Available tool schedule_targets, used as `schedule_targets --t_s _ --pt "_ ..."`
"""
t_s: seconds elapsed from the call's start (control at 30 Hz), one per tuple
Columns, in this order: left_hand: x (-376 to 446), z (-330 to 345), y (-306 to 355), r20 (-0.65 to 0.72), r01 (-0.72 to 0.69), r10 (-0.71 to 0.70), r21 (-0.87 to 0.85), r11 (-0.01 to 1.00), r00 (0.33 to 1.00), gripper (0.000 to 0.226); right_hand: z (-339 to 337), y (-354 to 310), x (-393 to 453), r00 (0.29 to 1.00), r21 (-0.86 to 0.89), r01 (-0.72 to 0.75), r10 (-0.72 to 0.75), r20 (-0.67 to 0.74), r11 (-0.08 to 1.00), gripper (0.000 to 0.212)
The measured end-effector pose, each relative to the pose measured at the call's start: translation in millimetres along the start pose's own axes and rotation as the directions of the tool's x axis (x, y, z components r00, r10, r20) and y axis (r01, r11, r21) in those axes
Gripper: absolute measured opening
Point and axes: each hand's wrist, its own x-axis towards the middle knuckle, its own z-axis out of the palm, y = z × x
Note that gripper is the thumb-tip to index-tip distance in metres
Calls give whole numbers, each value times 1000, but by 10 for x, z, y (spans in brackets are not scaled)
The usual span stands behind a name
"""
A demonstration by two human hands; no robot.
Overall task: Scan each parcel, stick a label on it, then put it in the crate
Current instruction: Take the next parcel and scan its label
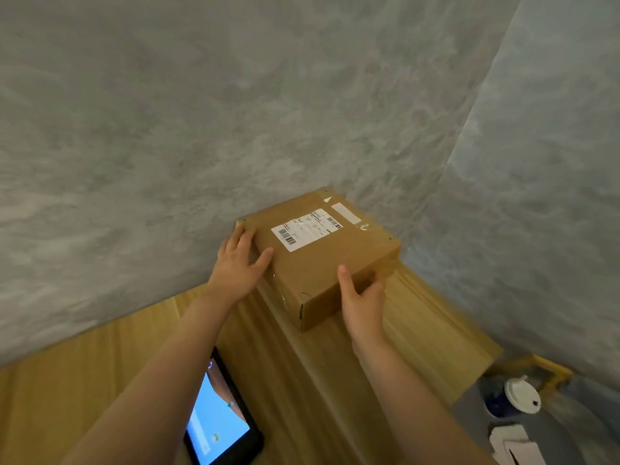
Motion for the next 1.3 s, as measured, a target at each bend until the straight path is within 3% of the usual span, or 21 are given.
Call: schedule_targets --t_s 0.07,0.13,0.3,0.47,0.53,0.63,0.77,1.03,1.17,1.3 --pt "-71 23 -8 -24 -42 43 32 999 999 67 36 30 29 1000 11 -18 18 0 1000 124" --pt "-185 55 -11 -46 -63 65 34 997 997 66 30 27 32 999 35 -37 37 -5 999 119" --pt "-502 85 15 -131 -82 81 -6 997 988 55 -84 74 -3 999 121 -25 30 -43 992 69" --pt "-822 46 -2 -221 -124 88 -157 980 971 19 -394 113 -166 996 130 65 -56 -71 989 42" --pt "-934 -10 12 -207 -48 -5 -254 966 978 32 -509 130 -251 995 133 72 -63 -75 988 42" --pt "-1085 -126 72 -81 125 -168 -382 915 982 63 -659 122 -373 995 210 75 -58 -86 975 45" --pt "-1395 -219 166 -130 90 -167 -459 884 977 49 -864 3 -685 990 214 141 -144 -3 967 38" --pt "-2156 -505 101 -299 -120 -116 -665 737 947 47 -954 -44 -1216 914 183 289 -328 240 940 54" --pt "-2585 -757 -195 -418 -130 -200 -639 758 886 46 -714 -102 -1534 861 184 292 -342 378 939 58" --pt "-3063 -951 -523 -544 -156 -322 -658 737 775 36 -291 -93 -1838 774 147 357 -380 506 923 56"
